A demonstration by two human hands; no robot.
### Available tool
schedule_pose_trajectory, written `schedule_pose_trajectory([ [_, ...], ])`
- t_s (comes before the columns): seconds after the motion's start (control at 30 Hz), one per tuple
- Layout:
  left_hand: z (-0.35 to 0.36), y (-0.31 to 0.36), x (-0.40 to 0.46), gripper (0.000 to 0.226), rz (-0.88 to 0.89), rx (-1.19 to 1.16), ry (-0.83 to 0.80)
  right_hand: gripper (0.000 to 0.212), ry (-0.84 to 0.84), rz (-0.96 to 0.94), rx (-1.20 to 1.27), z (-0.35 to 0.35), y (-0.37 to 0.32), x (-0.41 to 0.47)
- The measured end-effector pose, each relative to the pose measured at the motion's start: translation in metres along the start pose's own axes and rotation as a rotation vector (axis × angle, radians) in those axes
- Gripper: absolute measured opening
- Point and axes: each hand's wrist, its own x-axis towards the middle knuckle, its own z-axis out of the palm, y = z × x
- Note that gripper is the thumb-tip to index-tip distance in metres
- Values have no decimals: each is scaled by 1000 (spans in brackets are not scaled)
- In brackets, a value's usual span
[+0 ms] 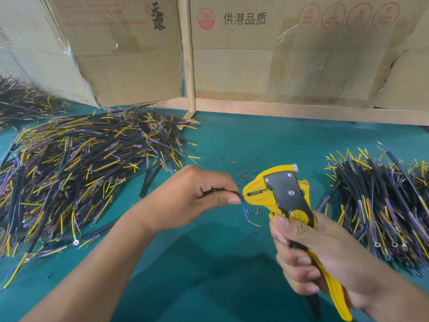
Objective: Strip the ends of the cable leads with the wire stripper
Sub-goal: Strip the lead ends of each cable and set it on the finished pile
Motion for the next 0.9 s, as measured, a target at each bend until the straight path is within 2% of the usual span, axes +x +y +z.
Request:
schedule_pose_trajectory([
  [0.2, 0, 0, -1, 36, 15, 75, -22, 61, 24, -10, -16, 0, -1, -1],
  [0.37, -4, 3, -1, 23, 31, 59, 24, 52, 21, -6, 4, 0, -2, -2],
  [0.5, -11, 4, -3, 24, 19, 36, 97, 47, 0, -14, 54, -5, -6, -3],
  [0.6, -10, 8, -3, 23, 24, 31, 101, 52, -27, -2, 68, -7, -4, -3],
  [0.9, -2, 3, -2, 29, -4, 43, 46, 51, -47, 22, 118, -11, -1, 2],
])
